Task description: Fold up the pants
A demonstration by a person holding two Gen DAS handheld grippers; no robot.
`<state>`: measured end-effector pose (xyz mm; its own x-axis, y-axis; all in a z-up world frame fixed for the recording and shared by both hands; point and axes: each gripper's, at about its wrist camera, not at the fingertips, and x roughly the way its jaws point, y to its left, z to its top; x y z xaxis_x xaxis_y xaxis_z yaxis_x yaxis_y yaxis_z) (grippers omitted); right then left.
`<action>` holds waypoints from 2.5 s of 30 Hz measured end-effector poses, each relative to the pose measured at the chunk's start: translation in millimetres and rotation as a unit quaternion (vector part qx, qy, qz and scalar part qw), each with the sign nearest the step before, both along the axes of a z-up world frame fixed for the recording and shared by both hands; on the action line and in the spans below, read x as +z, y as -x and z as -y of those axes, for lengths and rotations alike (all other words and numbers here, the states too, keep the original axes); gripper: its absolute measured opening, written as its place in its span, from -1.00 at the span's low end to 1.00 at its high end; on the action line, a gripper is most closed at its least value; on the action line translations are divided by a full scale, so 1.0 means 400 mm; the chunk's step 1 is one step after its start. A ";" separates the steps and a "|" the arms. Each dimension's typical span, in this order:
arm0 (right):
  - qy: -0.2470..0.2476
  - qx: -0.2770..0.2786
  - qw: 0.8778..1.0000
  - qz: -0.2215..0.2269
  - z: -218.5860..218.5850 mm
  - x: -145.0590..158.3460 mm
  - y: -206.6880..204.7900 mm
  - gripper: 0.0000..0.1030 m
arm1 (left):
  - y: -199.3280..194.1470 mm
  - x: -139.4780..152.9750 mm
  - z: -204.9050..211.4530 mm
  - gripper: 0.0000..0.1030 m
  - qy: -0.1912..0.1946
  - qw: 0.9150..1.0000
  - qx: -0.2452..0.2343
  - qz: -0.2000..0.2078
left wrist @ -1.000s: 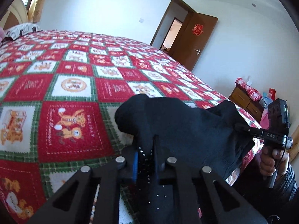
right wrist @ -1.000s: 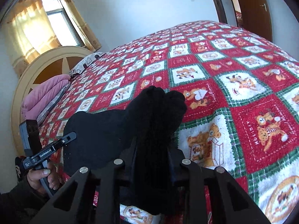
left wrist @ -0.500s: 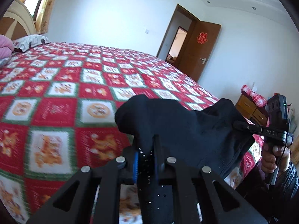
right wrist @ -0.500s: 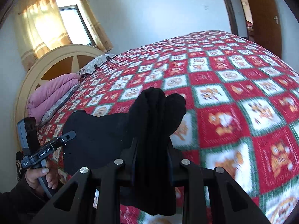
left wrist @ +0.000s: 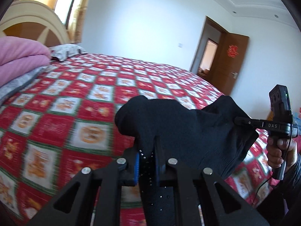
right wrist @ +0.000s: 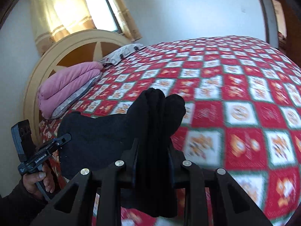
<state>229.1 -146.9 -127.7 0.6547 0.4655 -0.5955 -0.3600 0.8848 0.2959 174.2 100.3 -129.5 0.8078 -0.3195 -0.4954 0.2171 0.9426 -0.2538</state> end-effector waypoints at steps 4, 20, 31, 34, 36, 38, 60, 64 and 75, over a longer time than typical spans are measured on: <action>0.011 0.031 0.999 -0.001 -0.113 0.004 -0.082 -0.50 | -0.023 0.001 -0.080 -0.75 -0.005 0.999 0.037 0.001; 0.023 0.069 0.997 -0.040 -0.379 -0.107 -0.285 -0.49 | -0.115 -0.112 -0.261 -0.52 -0.025 0.992 0.117 -0.050; -0.034 0.038 0.992 -0.117 -0.325 -0.195 -0.358 -0.08 | -0.108 -0.163 -0.294 0.40 -0.029 0.985 0.154 -0.075; -0.030 0.021 0.994 -0.106 -0.303 -0.184 -0.348 0.05 | -0.089 -0.154 -0.306 0.47 -0.036 0.983 0.165 -0.076; -0.038 0.007 0.994 -0.104 -0.275 -0.178 -0.343 0.08 | -0.072 -0.147 -0.316 0.50 -0.032 0.981 0.174 -0.075; -0.042 -0.007 0.994 -0.103 -0.252 -0.171 -0.338 0.08 | -0.053 -0.136 -0.325 0.58 -0.034 0.979 0.189 -0.073; 0.021 -0.090 0.994 0.062 -0.157 0.070 0.195 0.26 | 0.217 0.111 -0.147 0.93 -0.024 0.986 0.159 0.043; 0.048 -0.087 0.990 0.101 -0.179 0.110 0.288 0.27 | 0.253 0.161 -0.123 0.95 -0.021 0.987 0.147 0.068; 0.067 -0.082 0.980 0.170 -0.189 0.190 0.456 0.39 | 0.305 0.207 -0.069 1.00 -0.023 0.985 0.131 0.106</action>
<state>46.8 -71.5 -51.7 0.8856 0.2702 -0.3778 -0.2677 0.9616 0.0603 52.1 127.9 -46.8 0.9465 -0.0662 -0.3159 0.0074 0.9829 -0.1839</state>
